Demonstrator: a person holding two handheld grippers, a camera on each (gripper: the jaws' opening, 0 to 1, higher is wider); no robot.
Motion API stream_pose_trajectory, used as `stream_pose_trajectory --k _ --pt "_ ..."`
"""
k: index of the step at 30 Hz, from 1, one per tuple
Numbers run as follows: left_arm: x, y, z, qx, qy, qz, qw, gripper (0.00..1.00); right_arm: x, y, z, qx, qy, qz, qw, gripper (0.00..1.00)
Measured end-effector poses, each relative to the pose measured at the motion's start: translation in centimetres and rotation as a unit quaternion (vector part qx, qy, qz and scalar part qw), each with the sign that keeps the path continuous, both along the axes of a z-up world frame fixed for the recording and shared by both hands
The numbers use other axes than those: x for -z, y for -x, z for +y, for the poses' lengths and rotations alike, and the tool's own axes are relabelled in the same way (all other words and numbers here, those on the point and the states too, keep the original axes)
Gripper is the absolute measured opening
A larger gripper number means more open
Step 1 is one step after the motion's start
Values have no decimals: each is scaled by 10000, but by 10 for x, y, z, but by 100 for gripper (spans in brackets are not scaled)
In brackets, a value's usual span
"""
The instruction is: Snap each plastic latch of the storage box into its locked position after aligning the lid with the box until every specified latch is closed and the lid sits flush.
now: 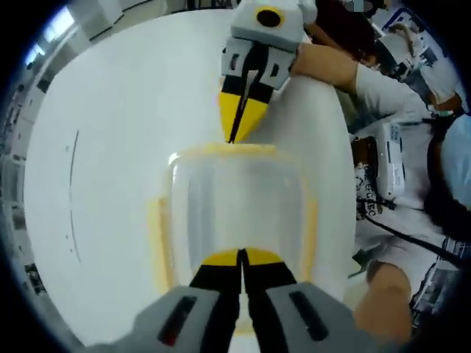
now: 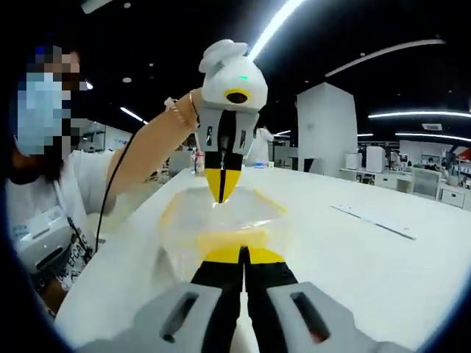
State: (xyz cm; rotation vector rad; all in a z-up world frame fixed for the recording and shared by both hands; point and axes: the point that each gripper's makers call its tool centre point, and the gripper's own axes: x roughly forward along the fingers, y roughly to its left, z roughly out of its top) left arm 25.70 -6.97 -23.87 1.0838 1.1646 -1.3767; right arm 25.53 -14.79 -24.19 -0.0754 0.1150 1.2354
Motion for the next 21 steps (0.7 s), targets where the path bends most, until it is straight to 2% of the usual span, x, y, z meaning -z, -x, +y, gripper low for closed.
stream_pose_trajectory --k 5,10,16,21 --pt "2 3 0 78 -76 -123 9999 0 0 -1 0 -23 -113 120 9999 0" --pt "2 2 0 34 -119 -109 9999 0 1 -1 -2 -40 -104 104 9999 0" --pt "6 0 -3 -4 -183 -153 9997 0 12 -1 -6 -58 -4 117 9999 0" --pt "8 1 -3 -73 -173 -104 9998 0 14 0 -7 -57 -27 152 9999 0"
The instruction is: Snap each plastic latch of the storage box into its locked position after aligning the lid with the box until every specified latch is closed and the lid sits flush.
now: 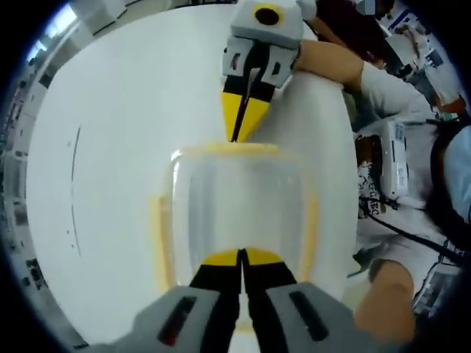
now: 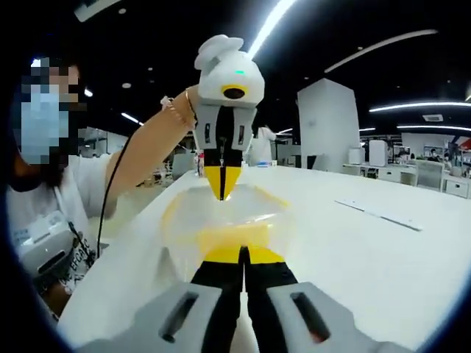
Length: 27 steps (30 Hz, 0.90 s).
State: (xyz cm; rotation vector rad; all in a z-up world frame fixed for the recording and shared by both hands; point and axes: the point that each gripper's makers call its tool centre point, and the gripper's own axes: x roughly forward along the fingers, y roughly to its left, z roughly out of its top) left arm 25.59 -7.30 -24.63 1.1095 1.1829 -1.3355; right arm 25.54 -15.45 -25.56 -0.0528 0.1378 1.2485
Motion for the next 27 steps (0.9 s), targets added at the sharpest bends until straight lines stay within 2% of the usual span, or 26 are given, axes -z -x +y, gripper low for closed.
stream_pose_trajectory --k 9,17,23,27 --pt "0 -1 0 -71 -69 81 9999 0 5 1 2 -43 67 24 10000 0" --pt "0 1 0 -213 2 223 9995 0 5 1 4 -25 -34 238 9997 0" --pt "0 5 -1 -173 -194 156 9995 0 4 3 4 -6 -163 429 9989 0" --pt "-1 5 -1 -188 -251 160 9994 0 3 4 4 29 -147 451 9989 0"
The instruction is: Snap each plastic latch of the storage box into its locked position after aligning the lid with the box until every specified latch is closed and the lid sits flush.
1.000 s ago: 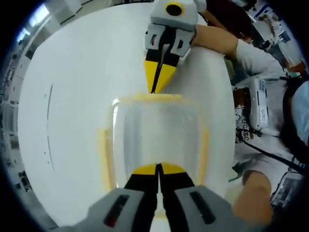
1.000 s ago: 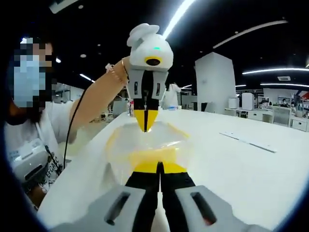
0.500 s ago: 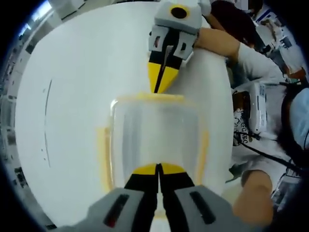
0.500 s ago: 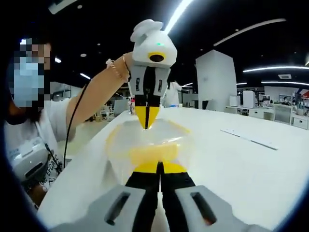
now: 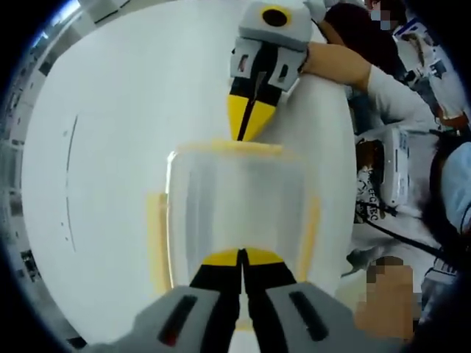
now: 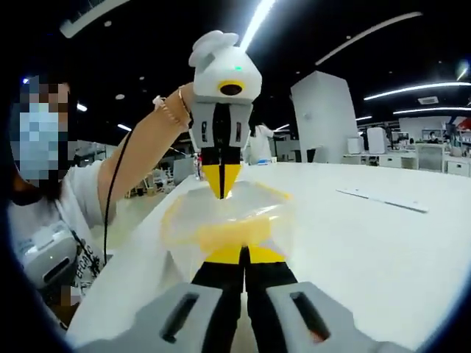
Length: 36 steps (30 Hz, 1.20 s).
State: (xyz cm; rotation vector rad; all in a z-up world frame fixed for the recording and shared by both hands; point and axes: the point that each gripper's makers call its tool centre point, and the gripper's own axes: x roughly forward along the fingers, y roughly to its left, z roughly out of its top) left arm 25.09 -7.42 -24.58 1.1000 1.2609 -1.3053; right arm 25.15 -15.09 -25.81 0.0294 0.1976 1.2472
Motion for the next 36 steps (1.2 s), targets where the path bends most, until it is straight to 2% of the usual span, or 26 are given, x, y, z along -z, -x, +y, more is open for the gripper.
stream_pose_trajectory --k 8,12,13,16,22,23,24,25,26,27,29,36 --pt "-1 2 -1 7 -68 15 10000 0 0 2 0 40 -86 168 9998 0" --pt "0 3 -1 4 -41 45 10000 0 1 3 2 86 -40 137 9999 0" --pt "-1 5 -2 19 -14 110 9999 0 18 10 7 36 327 475 9983 0" --pt "-5 6 -2 -5 -31 59 10000 0 7 1 6 108 142 215 9996 0" --pt "-5 6 -2 26 -155 31 9999 0 6 0 3 98 96 249 9996 0" --pt "-5 5 -2 17 -176 30 9998 0 5 0 4 102 194 -148 9996 0" --pt "-5 5 -1 15 -191 29 9998 0 6 6 6 99 193 -121 9997 0" --pt "-5 5 -1 15 -198 27 9998 0 5 9 8 93 14 304 9995 0" --pt "-5 4 -1 14 -205 27 9998 0 3 -2 3 93 36 257 9996 0" --pt "-4 4 0 2 -211 28 9998 0 4 -2 3 91 138 -12 9999 0" --pt "-4 3 1 -31 -212 31 9998 0 4 1 5 89 108 76 9999 0" --pt "-2 1 3 -102 -223 49 9997 0 3 3 5 121 214 -61 9997 0"
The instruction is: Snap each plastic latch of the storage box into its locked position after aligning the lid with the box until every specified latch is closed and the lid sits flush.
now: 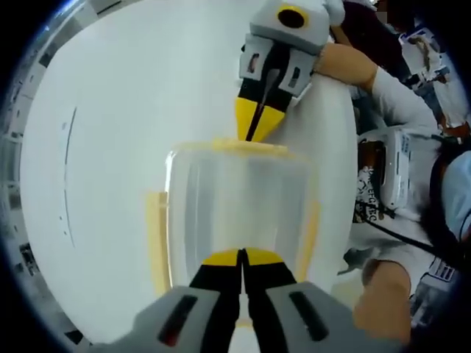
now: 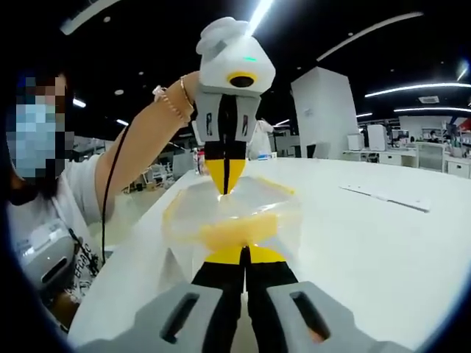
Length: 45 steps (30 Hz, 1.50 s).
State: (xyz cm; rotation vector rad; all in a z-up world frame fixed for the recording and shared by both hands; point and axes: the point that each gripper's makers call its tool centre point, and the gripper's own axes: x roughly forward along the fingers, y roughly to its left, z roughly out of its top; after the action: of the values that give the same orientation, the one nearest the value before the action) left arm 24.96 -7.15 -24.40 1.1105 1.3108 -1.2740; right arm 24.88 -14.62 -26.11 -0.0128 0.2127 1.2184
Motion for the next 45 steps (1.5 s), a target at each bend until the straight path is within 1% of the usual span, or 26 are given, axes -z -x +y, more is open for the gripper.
stream_pose_trajectory --k 2,7,12,14,16,18,21,22,25,27,28,32,35,36,39,42,43,45 --pt "0 0 0 1 -19 -19 10000 0 0 0 -1 11 31 -33 10000 0" --pt "1 -1 1 -2 -7 -61 10000 0 0 0 -2 16 -25 63 10000 0" --pt "2 -2 2 -4 75 -121 9999 0 0 0 -3 16 87 -63 9999 0" --pt "2 -1 1 -11 117 -158 9998 0 0 0 -3 -10 193 -180 9997 0" --pt "2 -2 1 -19 136 -182 9997 0 0 -5 -5 103 225 -275 9993 0" --pt "2 -2 1 -23 163 -220 9996 0 -5 -8 -8 190 187 -289 9992 0" --pt "1 -1 1 23 262 -290 9992 0 -27 -19 -21 508 -13 -486 9975 0" --pt "1 -2 1 22 299 -306 9991 0 -32 -21 -24 569 -20 -547 9969 0" --pt "-1 -3 0 2 547 -371 9978 0 -44 -25 -24 568 91 -671 9961 0" --pt "-1 -3 0 66 754 -433 9962 0 -52 -26 -20 562 192 -746 9954 0" --pt "-2 -2 0 102 825 -453 9955 0 -57 -27 -19 561 199 -781 9952 0" --pt "-2 -3 0 79 1059 -485 9932 0 -68 -25 -10 450 477 -904 9937 0" --pt "-3 -3 -2 155 1428 -520 9883 0 -81 -24 2 361 769 -1024 9911 0" --pt "-4 -3 -2 243 1593 -534 9855 0 -84 -24 5 343 796 -1041 9908 0" --pt "-5 -2 -2 279 2088 -531 9761 0 -94 -22 20 236 995 -1108 9886 0" --pt "-6 -3 -1 259 2499 -487 9667 0 -94 -20 33 44 1344 -1108 9847 0" --pt "-7 -3 0 261 2623 -473 9635 0 -91 -20 39 -37 1524 -1070 9825 0" --pt "-8 -4 1 289 2816 -464 9580 0 -89 -20 47 -94 1695 -1075 9796 0"
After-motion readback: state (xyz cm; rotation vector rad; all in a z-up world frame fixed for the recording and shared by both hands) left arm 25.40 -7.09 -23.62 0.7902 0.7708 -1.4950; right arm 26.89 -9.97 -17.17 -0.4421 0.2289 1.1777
